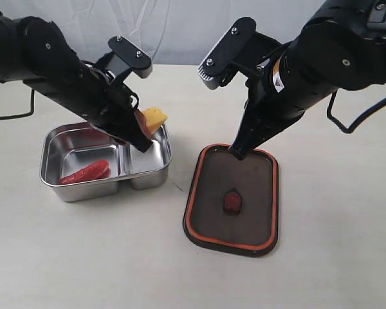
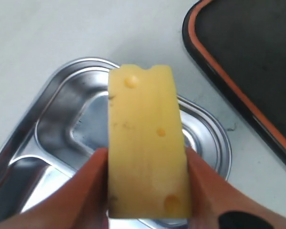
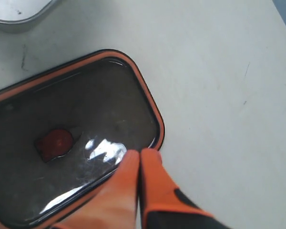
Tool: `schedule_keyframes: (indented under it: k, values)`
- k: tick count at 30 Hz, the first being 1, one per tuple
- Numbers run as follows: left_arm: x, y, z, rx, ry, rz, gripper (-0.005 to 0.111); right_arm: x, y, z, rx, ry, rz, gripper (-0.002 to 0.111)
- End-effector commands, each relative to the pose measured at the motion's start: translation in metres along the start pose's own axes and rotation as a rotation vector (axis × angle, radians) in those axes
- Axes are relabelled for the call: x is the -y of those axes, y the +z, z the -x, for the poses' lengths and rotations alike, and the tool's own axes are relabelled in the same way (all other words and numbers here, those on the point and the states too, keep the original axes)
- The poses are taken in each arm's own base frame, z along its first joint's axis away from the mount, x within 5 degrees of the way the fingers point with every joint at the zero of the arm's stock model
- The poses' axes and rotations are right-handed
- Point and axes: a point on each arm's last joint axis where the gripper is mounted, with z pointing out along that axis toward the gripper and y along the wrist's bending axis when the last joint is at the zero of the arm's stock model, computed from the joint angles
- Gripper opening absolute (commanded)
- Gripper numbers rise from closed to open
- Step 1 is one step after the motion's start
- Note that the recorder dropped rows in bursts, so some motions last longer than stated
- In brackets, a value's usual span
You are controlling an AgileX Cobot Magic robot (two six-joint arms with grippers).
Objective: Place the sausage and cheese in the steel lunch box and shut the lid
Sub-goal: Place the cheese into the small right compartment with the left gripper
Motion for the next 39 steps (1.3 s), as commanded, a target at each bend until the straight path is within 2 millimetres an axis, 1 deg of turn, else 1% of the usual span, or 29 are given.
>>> schedule_keyframes:
  k: [1,4,6,8,12,14,17,20,22,23,24,26,28,29,30,34,37,39]
  values:
    - [-0.004,0.014,0.0,0.011,-0.003,0.023,0.0,0.002,-0.003,-0.002,-0.012,0.012,-0.007,0.0]
    - [-0.004,0.018,-0.001,0.007,-0.005,0.025,0.002,0.002,-0.003,-0.003,-0.017,0.026,-0.008,0.0]
    - [-0.004,0.021,-0.004,-0.013,-0.009,0.012,0.008,0.002,-0.003,-0.003,-0.017,0.047,-0.008,0.0]
    - [-0.003,0.024,-0.005,-0.028,-0.012,0.003,0.018,0.002,-0.003,-0.003,-0.017,0.066,-0.012,0.0]
    - [-0.002,0.025,-0.007,-0.04,-0.036,-0.007,0.041,0.005,-0.003,-0.003,-0.017,0.103,-0.043,0.0]
    - [-0.002,0.025,-0.007,-0.04,-0.041,-0.007,0.049,0.006,-0.003,-0.003,-0.016,0.114,-0.06,0.0]
    - [-0.002,0.025,-0.007,-0.048,-0.041,-0.013,0.055,0.01,-0.003,-0.004,-0.024,0.136,-0.105,0.0]
    - [-0.002,0.025,-0.008,-0.051,-0.037,-0.013,0.059,0.016,-0.003,-0.007,-0.045,0.158,-0.159,0.0]
    - [-0.002,0.023,-0.007,-0.045,-0.037,-0.011,0.058,0.023,-0.002,-0.01,-0.054,0.2,-0.167,0.0]
    - [-0.002,0.021,-0.006,-0.039,-0.036,-0.01,0.056,0.029,-0.001,-0.013,-0.055,0.23,-0.167,0.0]
    - [-0.001,0.018,-0.004,-0.031,-0.034,-0.007,0.052,0.036,0.001,-0.016,-0.056,0.267,-0.165,0.0]
    - [-0.001,0.01,-0.001,-0.011,-0.03,-0.001,0.036,0.052,0.005,-0.025,-0.056,0.363,-0.156,0.0]
    - [0.0,0.0,0.002,0.008,-0.025,0.002,0.014,0.069,0.008,-0.036,-0.049,0.469,-0.151,0.0]
    - [0.001,-0.004,0.003,0.014,-0.023,0.001,0.006,0.076,0.009,-0.04,-0.044,0.511,-0.151,0.0]
    - [0.002,-0.009,0.003,0.016,-0.018,-0.002,0.001,0.085,0.01,-0.045,-0.038,0.56,-0.15,0.0]
    - [0.01,-0.028,0.0,-0.035,-0.009,-0.058,0.0,0.109,0.016,-0.063,-0.027,0.687,-0.155,0.0]
    - [0.017,-0.04,-0.006,-0.075,-0.015,-0.104,0.0,0.112,0.029,-0.068,-0.044,0.712,-0.103,0.0]
    - [0.021,-0.046,-0.011,-0.08,-0.024,-0.119,0.0,0.106,0.042,-0.066,-0.053,0.693,-0.038,0.0]
